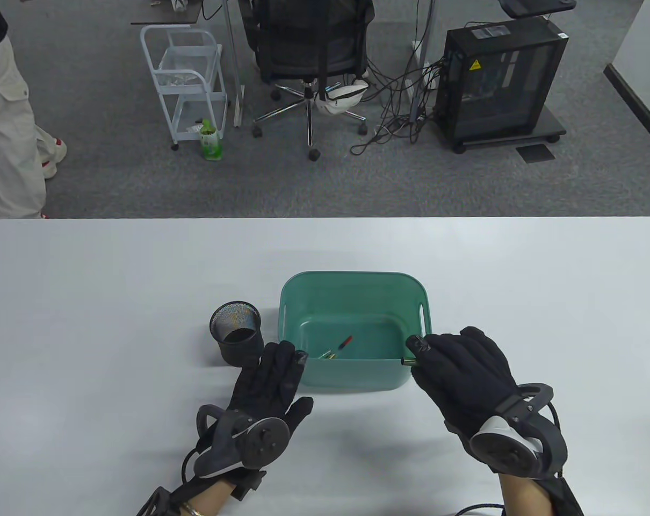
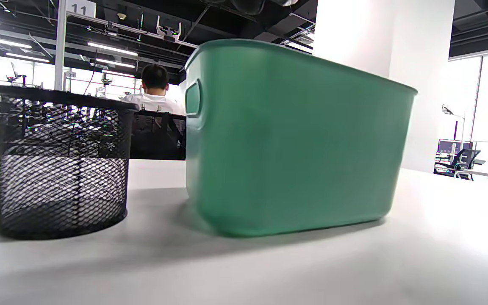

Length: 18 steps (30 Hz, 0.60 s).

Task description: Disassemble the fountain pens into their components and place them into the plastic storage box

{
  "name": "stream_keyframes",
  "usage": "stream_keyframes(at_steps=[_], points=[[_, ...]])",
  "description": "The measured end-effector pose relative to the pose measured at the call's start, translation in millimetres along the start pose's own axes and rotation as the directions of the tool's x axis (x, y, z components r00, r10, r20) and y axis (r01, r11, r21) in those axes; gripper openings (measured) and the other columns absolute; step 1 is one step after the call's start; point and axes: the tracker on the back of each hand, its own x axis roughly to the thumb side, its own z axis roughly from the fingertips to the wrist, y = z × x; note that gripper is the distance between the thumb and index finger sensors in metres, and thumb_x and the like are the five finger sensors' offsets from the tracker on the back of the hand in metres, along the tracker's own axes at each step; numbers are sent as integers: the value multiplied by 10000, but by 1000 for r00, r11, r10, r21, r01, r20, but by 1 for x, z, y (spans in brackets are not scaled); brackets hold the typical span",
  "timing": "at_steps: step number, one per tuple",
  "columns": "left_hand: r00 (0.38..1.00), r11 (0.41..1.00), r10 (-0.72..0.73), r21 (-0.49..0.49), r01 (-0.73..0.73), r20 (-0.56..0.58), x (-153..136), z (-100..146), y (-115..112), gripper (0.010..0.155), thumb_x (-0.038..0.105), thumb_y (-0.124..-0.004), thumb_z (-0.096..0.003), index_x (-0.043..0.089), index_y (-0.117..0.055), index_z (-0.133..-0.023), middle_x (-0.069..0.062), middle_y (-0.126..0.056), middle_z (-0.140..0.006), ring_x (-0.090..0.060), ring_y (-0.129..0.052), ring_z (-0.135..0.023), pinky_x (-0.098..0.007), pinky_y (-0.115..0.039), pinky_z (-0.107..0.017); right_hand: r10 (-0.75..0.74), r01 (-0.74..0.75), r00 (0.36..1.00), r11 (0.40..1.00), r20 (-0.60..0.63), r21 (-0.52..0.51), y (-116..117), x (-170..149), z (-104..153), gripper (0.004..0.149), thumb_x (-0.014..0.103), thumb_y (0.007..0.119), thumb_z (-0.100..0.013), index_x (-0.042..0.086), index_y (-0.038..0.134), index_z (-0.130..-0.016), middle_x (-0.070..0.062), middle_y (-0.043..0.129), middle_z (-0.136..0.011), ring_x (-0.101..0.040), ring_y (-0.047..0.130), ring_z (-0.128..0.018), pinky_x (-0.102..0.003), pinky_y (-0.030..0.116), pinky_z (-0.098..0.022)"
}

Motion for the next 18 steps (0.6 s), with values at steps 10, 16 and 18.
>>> stream_keyframes(at_steps=[10,16,18], points=[[999,999,13,-31,-14,-33,-2,22,-17,744,517,-386,-679,99,-301,-1288,-171,-321,-1352,-398,-294,-1232,-551,-224,-880,22,-22,1000,999,5,31,7,1,-1,444,496,707,-544,339,817,-944,91,848,-902,-131,858,-811,-469,609,-764],[999,997,-16,-71,13,-48,-6,26,-28,738,516,-368,-672,113,-256,-1280,-163,-266,-1347,-391,-246,-1227,-546,-193,-877,29,-29,1000,999,12,43,11,2,0,443,496,705,-545,340,815,-945,91,846,-902,-130,858,-809,-468,608,-764],[999,996,-18,-84,14,-44,-6,25,-30,737,517,-367,-670,113,-261,-1278,-163,-266,-1346,-392,-246,-1228,-550,-193,-876,31,-31,999,998,12,48,13,2,0,444,497,705,-544,341,814,-944,91,846,-902,-129,858,-810,-468,608,-764]])
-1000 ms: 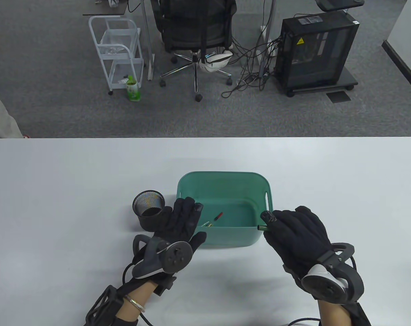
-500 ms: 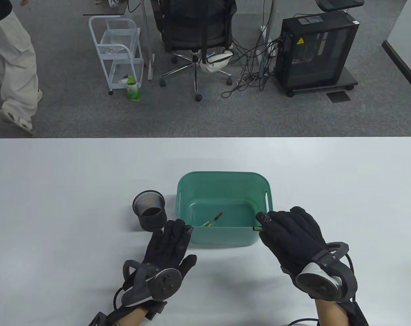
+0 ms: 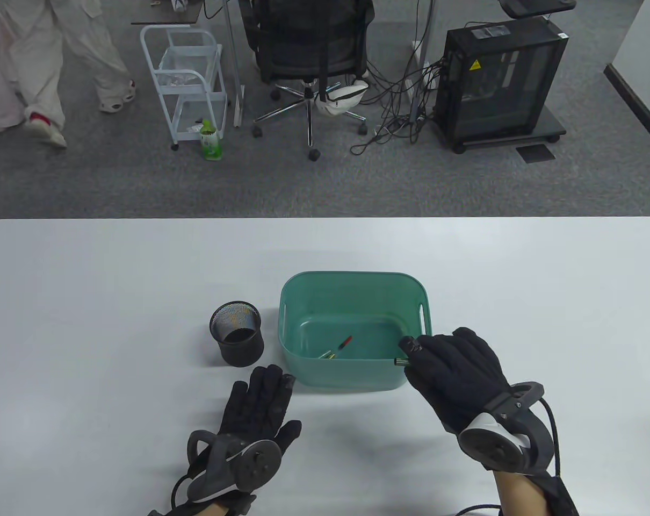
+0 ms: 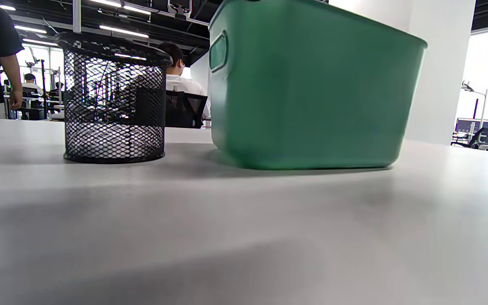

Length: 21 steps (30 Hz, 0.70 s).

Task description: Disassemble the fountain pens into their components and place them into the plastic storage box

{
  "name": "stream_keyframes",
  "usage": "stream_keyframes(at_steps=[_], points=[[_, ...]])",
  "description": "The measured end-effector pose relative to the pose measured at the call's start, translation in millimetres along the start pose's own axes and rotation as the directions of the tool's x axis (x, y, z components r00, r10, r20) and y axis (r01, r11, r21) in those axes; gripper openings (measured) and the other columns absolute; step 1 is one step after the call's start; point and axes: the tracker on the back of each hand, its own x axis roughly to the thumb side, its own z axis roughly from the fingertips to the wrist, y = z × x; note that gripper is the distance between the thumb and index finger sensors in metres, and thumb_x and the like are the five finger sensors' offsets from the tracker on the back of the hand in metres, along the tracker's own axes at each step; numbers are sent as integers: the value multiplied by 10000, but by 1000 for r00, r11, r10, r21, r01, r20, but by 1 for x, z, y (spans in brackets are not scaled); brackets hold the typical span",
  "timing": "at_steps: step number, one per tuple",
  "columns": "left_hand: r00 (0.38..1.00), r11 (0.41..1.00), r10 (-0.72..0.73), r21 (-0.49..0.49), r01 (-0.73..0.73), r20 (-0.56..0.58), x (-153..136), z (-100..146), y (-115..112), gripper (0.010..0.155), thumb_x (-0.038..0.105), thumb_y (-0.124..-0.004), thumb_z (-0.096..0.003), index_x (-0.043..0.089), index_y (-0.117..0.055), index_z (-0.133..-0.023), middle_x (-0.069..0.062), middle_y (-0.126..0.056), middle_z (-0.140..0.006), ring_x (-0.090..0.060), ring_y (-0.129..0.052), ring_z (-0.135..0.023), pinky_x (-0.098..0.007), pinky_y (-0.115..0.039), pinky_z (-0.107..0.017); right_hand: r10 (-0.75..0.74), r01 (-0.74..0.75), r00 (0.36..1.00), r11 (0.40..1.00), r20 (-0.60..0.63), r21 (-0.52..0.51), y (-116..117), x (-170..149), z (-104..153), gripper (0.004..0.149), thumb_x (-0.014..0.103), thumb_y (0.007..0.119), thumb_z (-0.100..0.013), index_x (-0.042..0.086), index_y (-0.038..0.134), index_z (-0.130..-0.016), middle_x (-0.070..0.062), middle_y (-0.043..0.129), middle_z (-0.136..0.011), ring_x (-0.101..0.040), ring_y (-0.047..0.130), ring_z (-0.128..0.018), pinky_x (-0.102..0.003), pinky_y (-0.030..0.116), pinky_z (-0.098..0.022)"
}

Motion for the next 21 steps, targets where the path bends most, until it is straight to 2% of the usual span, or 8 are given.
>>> stream_keyframes(at_steps=[15,21], points=[[1000,1000,-1,-10,1,11,-1,0,-3,742,520,-369,-667,113,-254,-1276,-161,-261,-1345,-389,-241,-1226,-546,-186,-874,31,-30,1000,998,-3,49,12,-2,1,445,497,703,-544,339,815,-945,90,848,-900,-131,858,-808,-468,610,-763],[1000,1000,-1,4,1,21,0,2,-1,742,520,-371,-666,114,-253,-1277,-160,-259,-1346,-389,-241,-1226,-547,-184,-874,12,-12,1000,995,-4,102,28,4,-2,444,495,705,-544,339,815,-945,90,847,-901,-130,858,-808,-470,608,-763]])
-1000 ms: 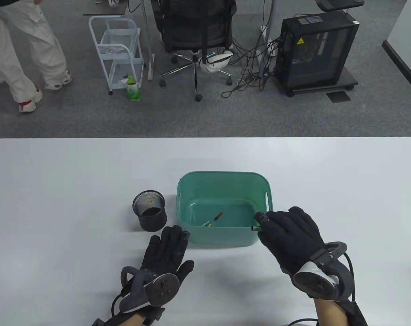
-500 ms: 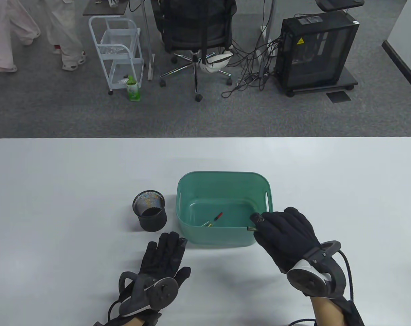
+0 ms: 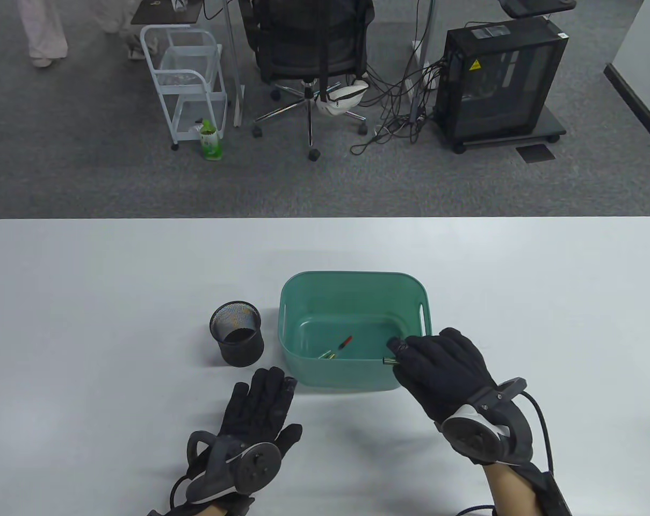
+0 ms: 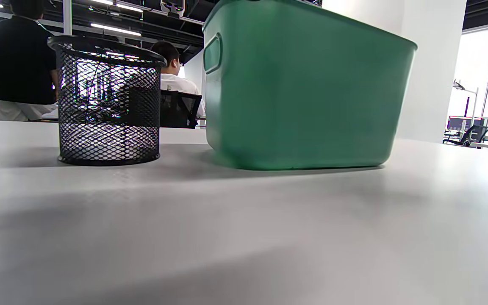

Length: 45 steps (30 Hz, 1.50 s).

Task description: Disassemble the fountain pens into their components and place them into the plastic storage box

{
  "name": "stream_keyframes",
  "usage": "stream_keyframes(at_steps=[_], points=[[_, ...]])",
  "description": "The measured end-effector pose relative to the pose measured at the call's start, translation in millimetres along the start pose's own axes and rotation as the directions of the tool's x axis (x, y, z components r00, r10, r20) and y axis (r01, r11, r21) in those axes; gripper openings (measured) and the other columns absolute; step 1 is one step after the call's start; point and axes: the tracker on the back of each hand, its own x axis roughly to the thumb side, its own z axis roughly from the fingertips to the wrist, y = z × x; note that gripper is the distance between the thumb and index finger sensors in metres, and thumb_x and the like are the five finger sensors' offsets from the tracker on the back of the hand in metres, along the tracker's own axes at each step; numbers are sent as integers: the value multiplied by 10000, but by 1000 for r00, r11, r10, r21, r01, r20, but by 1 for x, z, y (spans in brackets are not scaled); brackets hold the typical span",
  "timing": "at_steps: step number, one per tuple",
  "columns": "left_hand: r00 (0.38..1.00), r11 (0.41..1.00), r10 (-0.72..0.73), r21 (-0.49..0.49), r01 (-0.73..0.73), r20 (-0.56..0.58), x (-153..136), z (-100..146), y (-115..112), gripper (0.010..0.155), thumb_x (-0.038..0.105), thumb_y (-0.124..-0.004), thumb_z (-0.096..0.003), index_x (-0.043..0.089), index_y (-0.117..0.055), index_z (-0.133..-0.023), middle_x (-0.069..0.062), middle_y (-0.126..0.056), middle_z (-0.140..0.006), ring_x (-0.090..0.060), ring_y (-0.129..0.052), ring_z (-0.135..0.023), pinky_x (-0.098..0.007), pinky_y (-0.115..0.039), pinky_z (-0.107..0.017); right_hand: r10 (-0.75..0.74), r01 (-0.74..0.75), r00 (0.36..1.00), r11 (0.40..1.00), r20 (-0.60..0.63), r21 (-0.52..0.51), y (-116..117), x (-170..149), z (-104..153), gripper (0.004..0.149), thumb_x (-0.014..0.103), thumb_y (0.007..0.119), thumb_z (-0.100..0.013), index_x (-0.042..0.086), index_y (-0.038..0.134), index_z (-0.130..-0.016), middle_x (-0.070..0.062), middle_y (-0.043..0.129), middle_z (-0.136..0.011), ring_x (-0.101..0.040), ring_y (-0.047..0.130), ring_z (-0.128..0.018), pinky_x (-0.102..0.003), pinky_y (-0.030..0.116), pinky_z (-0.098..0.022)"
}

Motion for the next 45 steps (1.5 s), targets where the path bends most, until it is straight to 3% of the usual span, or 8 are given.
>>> stream_keyframes(at_steps=[9,17,33,45], points=[[1000,1000,7,13,-7,5,-1,2,1,741,524,-374,-666,116,-260,-1275,-160,-259,-1346,-390,-241,-1226,-547,-182,-874,-2,4,1000,994,-19,113,32,5,-43,445,494,709,-541,337,817,-943,92,848,-898,-131,857,-808,-470,604,-765],[1000,1000,4,24,-4,14,-1,3,3,744,527,-380,-666,116,-262,-1275,-160,-266,-1345,-391,-244,-1226,-547,-185,-874,38,-26,998,979,-59,203,56,9,-66,447,489,709,-541,331,824,-944,87,854,-896,-137,859,-805,-473,604,-763],[1000,1000,-2,31,1,26,1,5,5,751,534,-378,-664,117,-251,-1276,-162,-262,-1346,-393,-244,-1226,-547,-183,-874,104,-82,993,941,-49,329,85,10,-67,450,465,713,-545,324,822,-958,74,856,-905,-145,865,-808,-476,609,-760],[999,1000,-1,26,0,34,1,6,5,759,540,-377,-661,116,-244,-1277,-162,-262,-1345,-393,-243,-1226,-545,-176,-871,108,-86,993,934,-44,347,85,10,-67,481,453,702,-557,323,771,-1015,42,826,-962,-162,849,-851,-479,601,-766]])
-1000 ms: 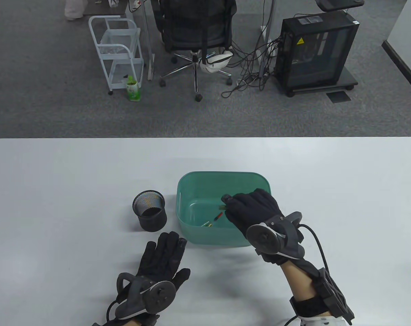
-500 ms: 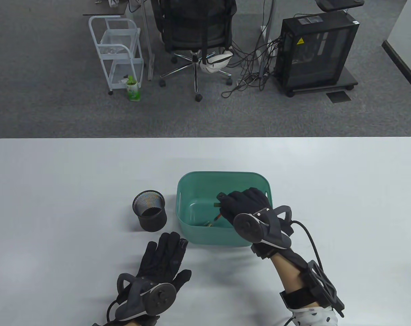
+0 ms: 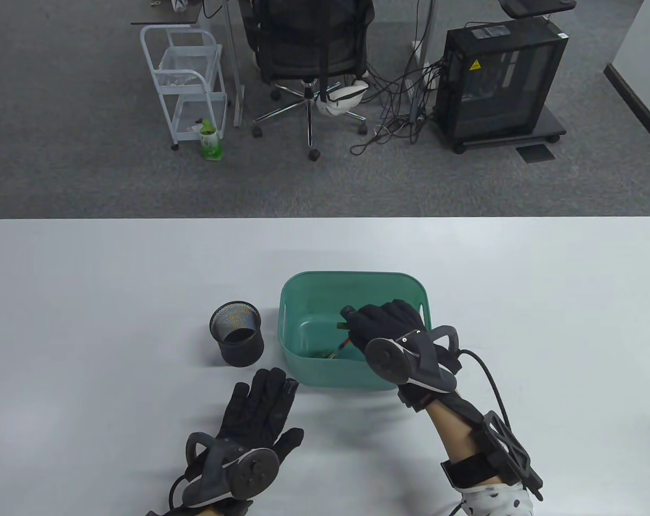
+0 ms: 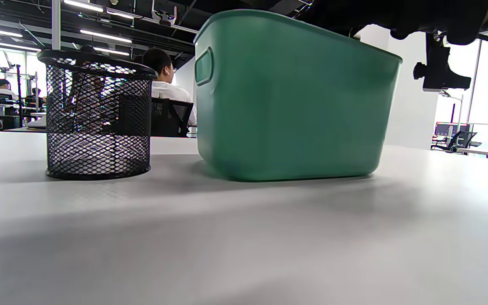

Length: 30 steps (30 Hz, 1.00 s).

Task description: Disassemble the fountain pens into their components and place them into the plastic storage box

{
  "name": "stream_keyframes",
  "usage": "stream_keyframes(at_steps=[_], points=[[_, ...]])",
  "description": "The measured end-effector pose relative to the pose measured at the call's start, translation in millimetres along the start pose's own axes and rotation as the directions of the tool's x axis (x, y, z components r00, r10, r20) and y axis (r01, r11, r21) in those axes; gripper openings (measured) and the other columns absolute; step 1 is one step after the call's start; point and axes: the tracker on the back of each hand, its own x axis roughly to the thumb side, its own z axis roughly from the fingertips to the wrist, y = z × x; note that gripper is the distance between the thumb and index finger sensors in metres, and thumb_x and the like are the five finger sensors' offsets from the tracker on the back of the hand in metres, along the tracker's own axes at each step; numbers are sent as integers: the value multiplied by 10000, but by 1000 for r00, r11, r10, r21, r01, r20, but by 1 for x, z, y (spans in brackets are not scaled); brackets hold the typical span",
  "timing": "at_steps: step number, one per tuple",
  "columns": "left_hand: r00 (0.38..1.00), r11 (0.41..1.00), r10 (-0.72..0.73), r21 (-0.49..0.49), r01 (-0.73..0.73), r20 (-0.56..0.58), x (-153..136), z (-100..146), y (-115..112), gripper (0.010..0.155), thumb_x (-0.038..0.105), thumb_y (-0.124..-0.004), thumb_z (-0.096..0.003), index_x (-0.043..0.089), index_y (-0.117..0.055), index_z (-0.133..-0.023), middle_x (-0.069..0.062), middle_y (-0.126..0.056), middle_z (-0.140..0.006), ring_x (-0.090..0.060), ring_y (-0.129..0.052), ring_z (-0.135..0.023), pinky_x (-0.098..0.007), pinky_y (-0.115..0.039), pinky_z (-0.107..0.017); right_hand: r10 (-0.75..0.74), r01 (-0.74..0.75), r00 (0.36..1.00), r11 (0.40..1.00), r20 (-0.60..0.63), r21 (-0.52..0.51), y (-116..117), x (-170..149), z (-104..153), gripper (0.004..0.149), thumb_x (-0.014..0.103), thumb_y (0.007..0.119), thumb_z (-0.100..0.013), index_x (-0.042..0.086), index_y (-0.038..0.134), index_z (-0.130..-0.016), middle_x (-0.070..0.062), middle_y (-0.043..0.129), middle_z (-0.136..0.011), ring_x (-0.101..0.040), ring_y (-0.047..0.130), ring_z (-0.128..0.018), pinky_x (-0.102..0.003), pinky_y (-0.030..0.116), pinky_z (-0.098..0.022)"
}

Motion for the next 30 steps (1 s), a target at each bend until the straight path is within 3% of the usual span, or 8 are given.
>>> stream_keyframes(at_steps=[8,17,23,30], points=[[1000,1000,1,-4,-1,-3,0,-1,1,757,541,-378,-661,116,-252,-1275,-163,-261,-1346,-391,-244,-1226,-546,-174,-871,6,-6,1000,1000,0,-5,1,-2,3,512,484,688,-556,326,744,-1039,30,781,-1023,-185,807,-916,-490,567,-785],[1000,1000,2,-3,-2,-3,0,-1,2,758,541,-378,-661,116,-247,-1275,-162,-260,-1346,-393,-242,-1225,-545,-173,-871,-9,8,1000,1000,-7,-20,-2,-8,18,583,506,617,-572,310,641,-1120,-4,596,-1186,-232,647,-1083,-496,479,-828],[1000,1000,4,4,-4,-10,-1,-1,3,760,542,-377,-661,116,-244,-1276,-164,-256,-1346,-392,-235,-1227,-546,-169,-871,-17,17,1000,1000,-11,-5,-5,-11,36,645,507,565,-582,290,488,-1185,-20,405,-1246,-260,456,-1155,-489,371,-853],[1000,1000,-4,3,4,-8,0,-1,3,760,544,-377,-659,117,-246,-1275,-162,-253,-1347,-391,-238,-1227,-547,-168,-871,-21,21,1000,1000,-3,9,-8,-11,64,666,512,540,-584,276,432,-1197,-29,343,-1253,-270,393,-1161,-485,339,-855]])
